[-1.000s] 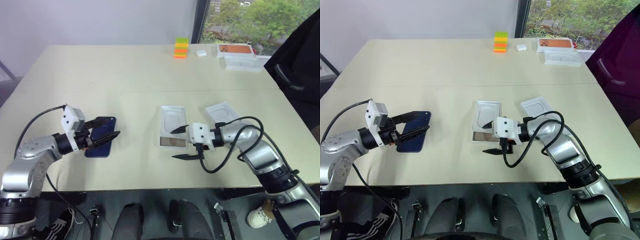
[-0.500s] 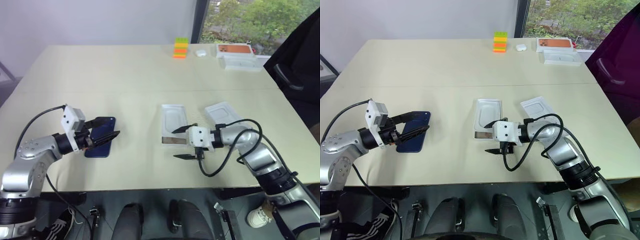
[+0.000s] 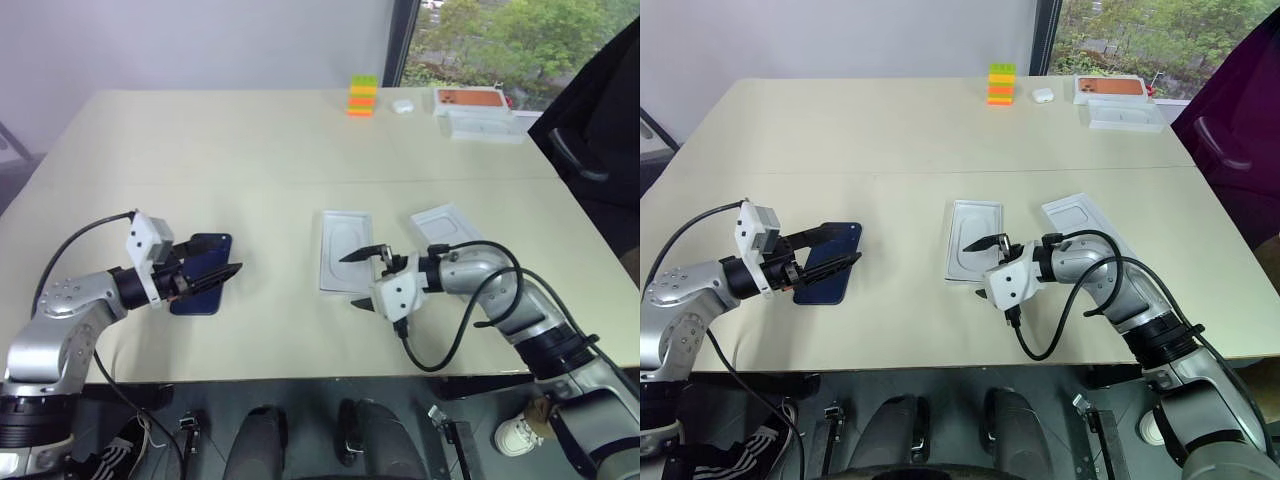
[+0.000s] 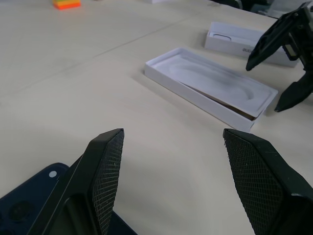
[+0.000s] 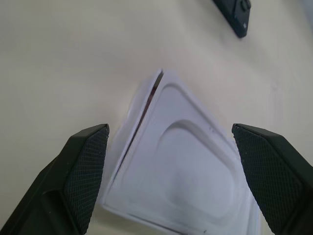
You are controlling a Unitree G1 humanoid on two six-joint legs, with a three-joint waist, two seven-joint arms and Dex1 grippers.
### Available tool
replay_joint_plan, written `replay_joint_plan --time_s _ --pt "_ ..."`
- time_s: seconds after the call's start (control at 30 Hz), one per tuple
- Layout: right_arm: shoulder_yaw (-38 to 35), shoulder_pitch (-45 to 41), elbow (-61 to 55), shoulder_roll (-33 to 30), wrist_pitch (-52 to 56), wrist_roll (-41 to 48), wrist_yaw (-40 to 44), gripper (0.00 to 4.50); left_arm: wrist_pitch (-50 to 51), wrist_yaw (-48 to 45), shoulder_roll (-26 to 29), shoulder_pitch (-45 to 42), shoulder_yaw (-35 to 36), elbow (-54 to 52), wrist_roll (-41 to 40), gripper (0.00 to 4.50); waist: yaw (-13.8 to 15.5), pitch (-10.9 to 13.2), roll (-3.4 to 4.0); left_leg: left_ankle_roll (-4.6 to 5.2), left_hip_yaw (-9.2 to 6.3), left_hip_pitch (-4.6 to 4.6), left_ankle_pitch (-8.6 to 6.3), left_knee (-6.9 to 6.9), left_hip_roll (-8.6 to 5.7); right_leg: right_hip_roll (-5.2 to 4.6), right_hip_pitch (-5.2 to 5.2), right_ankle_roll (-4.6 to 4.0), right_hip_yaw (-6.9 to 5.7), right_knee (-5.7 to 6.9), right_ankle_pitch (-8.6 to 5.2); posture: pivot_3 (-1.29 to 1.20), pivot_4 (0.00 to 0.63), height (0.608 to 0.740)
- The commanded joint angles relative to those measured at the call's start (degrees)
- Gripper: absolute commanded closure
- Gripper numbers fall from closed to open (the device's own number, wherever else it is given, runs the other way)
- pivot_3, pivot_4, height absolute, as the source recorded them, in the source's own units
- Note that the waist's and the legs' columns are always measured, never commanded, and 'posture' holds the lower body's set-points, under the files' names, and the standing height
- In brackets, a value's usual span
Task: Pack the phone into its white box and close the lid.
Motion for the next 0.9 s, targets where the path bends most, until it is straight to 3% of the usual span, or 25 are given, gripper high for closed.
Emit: replay_joint_plan --time_s 0.03,0.27,0.37,0.47,0.7,0.9 --pt "-3.7 0.7 -5.8 2.8 16.1 11.6 2.5 0.29 0.0 0.3 0.2 -0.4 1.0 -1.2 -0.5 1.06 0.0 0.0 0.01 0.0 0.0 0.0 0.0 0.01 0.0 0.0 0.0 -0.01 0.0 0.01 0.01 0.0 0.15 0.74" --pt "-7.9 -1.0 -10.4 5.5 32.5 22.4 2.8 0.29 0.1 0.4 0.2 0.0 1.0 -1.5 -0.6 1.06 0.0 0.0 0.01 0.0 -0.01 0.02 0.0 0.01 0.0 -0.02 0.0 -0.01 0.0 0.04 0.0 0.0 0.15 0.74" --pt "-7.6 -2.1 -10.3 6.2 37.3 22.3 1.3 0.29 -0.1 0.5 0.2 0.4 0.9 -1.8 -0.4 1.06 0.0 0.0 0.01 0.0 -0.01 0.02 0.0 0.01 0.01 -0.01 -0.01 -0.01 0.0 0.04 0.0 0.0 0.15 0.74" --pt "-6.8 -2.3 -8.5 6.5 34.7 19.6 -0.7 1.08 0.1 0.7 0.1 0.4 0.9 -2.0 -0.6 1.06 0.0 0.0 0.02 0.0 -0.01 0.01 0.0 0.01 0.0 -0.01 -0.01 -0.01 0.0 0.04 0.0 0.0 0.15 0.74" --pt "-0.5 -3.0 -1.2 6.6 28.3 7.3 -6.8 4.47 -0.2 1.2 0.1 -0.3 0.6 -1.4 -0.2 1.06 0.0 0.0 0.01 0.0 0.01 0.01 0.0 0.01 -0.01 -0.02 -0.03 0.0 0.0 0.04 0.0 0.0 0.15 0.74" --pt "3.1 -3.1 1.2 6.3 24.0 1.4 -7.4 4.47 -0.2 1.5 0.1 -0.5 0.6 -1.2 -0.1 1.06 -0.1 0.0 0.01 0.0 0.02 -0.02 0.0 0.01 -0.01 -0.01 -0.05 0.0 0.01 0.04 0.0 0.0 0.15 0.74"
